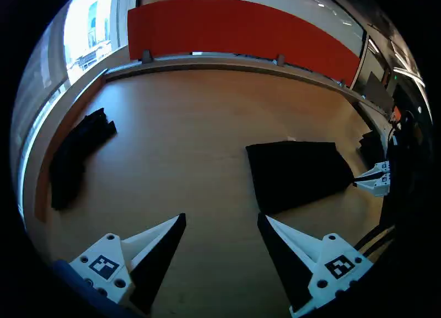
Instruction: Fold towel
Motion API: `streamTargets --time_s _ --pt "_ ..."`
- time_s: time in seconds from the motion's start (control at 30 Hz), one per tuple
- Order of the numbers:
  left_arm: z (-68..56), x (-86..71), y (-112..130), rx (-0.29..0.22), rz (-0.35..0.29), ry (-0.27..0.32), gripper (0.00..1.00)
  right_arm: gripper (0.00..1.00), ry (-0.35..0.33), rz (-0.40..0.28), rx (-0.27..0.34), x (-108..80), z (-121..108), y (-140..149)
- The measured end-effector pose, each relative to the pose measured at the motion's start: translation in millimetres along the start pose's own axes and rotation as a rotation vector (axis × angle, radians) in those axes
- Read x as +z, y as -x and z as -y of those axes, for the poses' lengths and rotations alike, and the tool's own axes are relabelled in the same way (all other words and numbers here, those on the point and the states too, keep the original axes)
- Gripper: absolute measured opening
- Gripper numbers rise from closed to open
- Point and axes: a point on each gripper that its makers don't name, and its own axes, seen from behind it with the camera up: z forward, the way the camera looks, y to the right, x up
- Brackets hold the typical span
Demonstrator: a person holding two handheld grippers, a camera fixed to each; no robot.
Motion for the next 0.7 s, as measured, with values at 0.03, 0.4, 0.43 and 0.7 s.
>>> streamTargets --time_s 0.03,0.4,0.43,0.7 --pt "0.2 -0.4 -0.3 0.0 -0.001 0.0 0.97 0.05 0.001 -0.009 -0.005 -1.7 0.0 -4.6" --pt "0.8 -3.8 -3.0 -0.005 -0.01 0.001 0.96 0.05 0.006 -0.106 -0.072 -19.0 1.9 -67.3" --pt "0.7 -4.1 -3.1 -0.006 -0.011 0.001 0.96 0.05 0.006 -0.114 -0.079 -19.7 2.4 -73.5" --pt "-2.1 -5.8 -5.7 -0.012 -0.02 0.005 0.96 0.05 -0.002 -0.173 -0.13 -20.6 9.6 -119.5"
